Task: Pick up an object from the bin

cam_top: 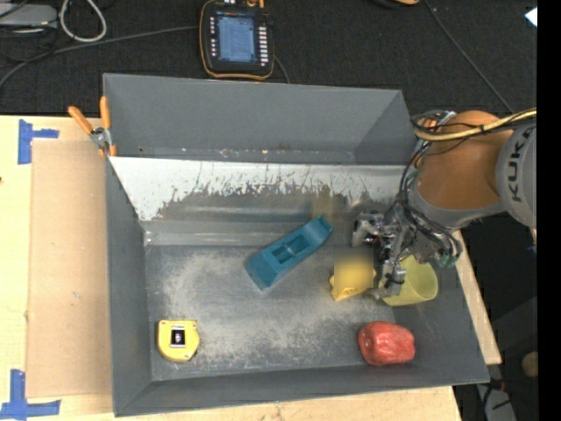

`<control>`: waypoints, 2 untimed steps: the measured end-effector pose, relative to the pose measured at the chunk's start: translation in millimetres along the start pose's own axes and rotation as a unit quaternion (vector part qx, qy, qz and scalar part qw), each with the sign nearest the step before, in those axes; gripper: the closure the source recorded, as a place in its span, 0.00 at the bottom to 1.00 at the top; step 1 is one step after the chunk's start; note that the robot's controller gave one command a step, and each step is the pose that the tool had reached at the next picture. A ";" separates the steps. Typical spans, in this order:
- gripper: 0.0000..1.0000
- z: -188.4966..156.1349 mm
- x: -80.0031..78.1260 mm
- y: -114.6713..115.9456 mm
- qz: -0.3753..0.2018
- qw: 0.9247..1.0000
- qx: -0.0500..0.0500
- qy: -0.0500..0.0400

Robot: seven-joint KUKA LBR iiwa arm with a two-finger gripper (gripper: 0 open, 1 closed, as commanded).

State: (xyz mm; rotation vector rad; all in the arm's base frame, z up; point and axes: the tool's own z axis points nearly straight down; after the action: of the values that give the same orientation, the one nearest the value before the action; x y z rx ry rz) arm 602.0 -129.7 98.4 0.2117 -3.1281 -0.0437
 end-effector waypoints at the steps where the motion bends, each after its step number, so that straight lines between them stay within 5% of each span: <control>1: 1.00 23.5 1.3 -5.7 -0.074 0.997 -0.029 0.018; 2: 1.00 23.2 1.3 -5.7 -0.074 0.997 -0.029 0.018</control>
Offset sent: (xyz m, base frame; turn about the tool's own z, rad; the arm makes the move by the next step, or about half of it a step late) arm 0.0000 0.0000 0.0000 0.0000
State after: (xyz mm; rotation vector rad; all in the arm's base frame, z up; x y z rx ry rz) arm 601.2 -134.9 75.0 0.4383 -3.0640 -0.1289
